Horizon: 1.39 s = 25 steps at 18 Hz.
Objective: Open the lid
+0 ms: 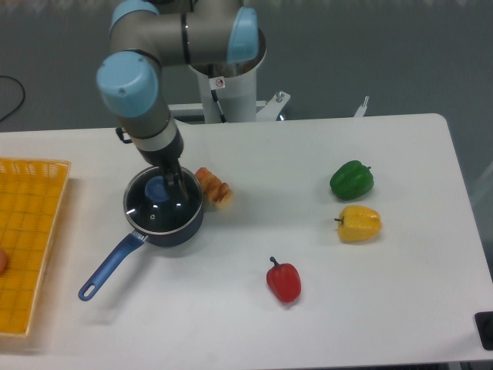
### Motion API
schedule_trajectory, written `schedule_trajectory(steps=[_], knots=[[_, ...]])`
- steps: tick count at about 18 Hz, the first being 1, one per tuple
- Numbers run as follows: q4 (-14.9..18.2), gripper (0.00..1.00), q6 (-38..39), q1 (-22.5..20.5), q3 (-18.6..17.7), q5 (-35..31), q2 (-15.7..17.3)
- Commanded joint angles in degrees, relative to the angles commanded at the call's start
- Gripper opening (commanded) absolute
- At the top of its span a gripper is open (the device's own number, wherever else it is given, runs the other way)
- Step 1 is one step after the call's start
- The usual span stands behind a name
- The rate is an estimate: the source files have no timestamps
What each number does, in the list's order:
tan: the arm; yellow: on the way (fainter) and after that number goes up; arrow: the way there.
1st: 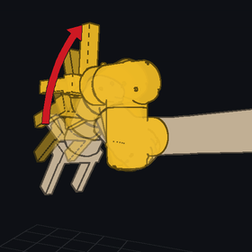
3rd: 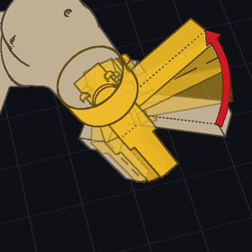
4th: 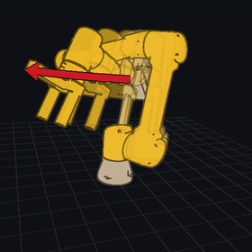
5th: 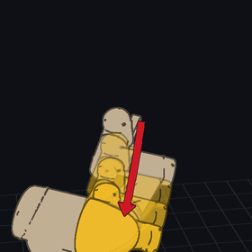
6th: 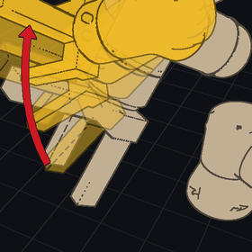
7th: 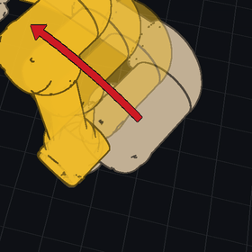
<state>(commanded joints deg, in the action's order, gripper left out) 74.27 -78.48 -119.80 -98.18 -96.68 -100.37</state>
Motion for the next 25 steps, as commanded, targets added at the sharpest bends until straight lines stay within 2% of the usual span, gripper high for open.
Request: schedule_trajectory(steps=[5,11,19,25], knots=[[-1.7,1.0,-6.1,1.6,1.0,-0.1,-2.3],[-3.5,1.0,-7.4,4.2,1.2,-0.1,-6.0],[-2.4,1.0,-13.1,4.4,-0.2,-1.5,-5.3],[-1.5,1.0,-14.1,4.3,-1.1,-2.6,-5.1]])
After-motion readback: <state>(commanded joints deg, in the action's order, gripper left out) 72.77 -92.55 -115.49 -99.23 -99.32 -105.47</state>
